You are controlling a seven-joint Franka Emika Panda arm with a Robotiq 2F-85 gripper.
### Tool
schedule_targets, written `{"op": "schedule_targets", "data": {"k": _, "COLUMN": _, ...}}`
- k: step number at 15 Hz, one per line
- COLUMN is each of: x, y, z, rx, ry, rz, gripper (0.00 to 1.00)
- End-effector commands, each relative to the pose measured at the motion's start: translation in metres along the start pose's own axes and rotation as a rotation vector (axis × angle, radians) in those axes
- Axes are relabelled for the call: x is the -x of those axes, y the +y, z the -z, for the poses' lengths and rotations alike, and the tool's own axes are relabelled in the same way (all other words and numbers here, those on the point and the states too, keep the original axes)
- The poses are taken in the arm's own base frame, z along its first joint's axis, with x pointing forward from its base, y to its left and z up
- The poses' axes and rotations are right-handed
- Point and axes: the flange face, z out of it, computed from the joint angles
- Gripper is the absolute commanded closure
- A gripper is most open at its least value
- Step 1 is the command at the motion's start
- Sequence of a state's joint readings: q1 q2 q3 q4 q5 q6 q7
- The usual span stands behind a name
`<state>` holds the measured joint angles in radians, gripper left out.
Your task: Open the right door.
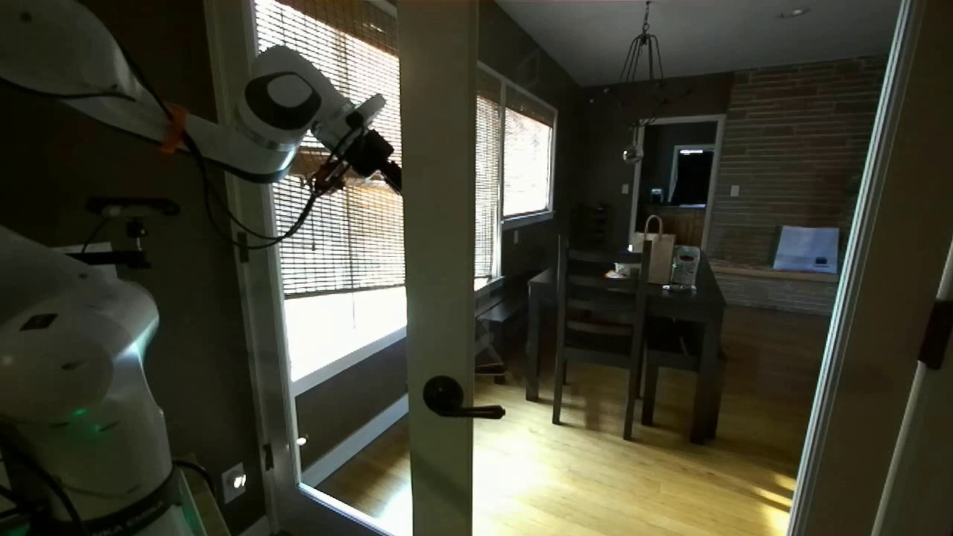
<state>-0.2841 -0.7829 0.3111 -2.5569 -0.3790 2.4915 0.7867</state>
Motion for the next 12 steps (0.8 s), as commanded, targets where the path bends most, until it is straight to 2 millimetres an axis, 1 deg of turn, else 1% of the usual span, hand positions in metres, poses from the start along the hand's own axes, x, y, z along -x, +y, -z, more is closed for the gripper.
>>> {"op": "schedule_targets", "data": {"k": 1, "x": -0.005, "y": 0.01, "z": -0.008, "rx": 0.03, "ry": 0.048, "rz": -0.004, "gripper": 0.0}}
{"op": "schedule_targets", "data": {"k": 3, "x": -0.007, "y": 0.016, "z": -0.009, "rx": 0.057, "ry": 0.054, "rz": -0.021, "gripper": 0.0}}
{"op": "schedule_targets", "data": {"k": 7, "x": -0.012, "y": 0.034, "z": -0.01, "rx": 0.146, "ry": 0.046, "rz": -0.062, "gripper": 0.0}}
{"op": "schedule_targets", "data": {"k": 12, "x": -0.017, "y": 0.067, "z": -0.005, "rx": 0.259, "ry": 0.018, "rz": -0.112, "gripper": 0.0}}
